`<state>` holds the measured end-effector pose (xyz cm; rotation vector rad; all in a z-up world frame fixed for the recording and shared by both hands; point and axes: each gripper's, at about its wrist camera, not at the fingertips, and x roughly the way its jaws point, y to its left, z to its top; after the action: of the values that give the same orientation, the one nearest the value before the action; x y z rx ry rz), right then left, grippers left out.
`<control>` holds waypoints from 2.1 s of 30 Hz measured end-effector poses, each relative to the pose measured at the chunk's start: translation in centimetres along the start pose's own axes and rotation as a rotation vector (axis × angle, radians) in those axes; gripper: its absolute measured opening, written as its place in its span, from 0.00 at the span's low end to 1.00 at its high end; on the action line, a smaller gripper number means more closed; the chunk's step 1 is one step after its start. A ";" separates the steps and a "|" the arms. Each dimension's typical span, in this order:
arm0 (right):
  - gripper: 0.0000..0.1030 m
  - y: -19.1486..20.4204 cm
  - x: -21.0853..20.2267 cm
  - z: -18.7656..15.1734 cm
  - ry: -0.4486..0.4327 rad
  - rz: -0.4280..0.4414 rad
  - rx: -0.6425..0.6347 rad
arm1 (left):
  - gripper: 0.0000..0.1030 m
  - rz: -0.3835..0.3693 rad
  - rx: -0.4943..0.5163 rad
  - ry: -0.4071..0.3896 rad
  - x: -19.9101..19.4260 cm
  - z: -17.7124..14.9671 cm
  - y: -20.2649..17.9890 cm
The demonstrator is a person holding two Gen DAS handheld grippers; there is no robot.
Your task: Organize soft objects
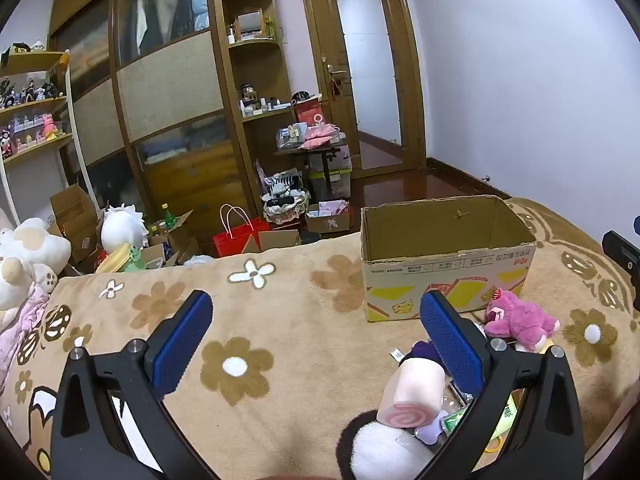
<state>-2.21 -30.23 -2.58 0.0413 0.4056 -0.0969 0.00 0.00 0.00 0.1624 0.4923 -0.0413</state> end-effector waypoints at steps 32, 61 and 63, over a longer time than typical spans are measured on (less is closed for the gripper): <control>1.00 -0.1 0.1 0.0 0.003 -0.002 0.006 | 0.99 0.003 -0.001 -0.002 0.2 0.0 -0.4; 1.00 0.1 0.0 0.0 0.003 -0.002 0.004 | 0.99 0.004 0.004 -0.002 0.2 -0.1 -0.5; 1.00 0.1 0.0 0.0 0.003 0.000 0.004 | 0.99 0.005 0.004 -0.002 0.2 -0.1 -0.5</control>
<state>-2.17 -30.15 -2.62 0.0458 0.4084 -0.0980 0.12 -0.47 -0.23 0.1671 0.4899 -0.0377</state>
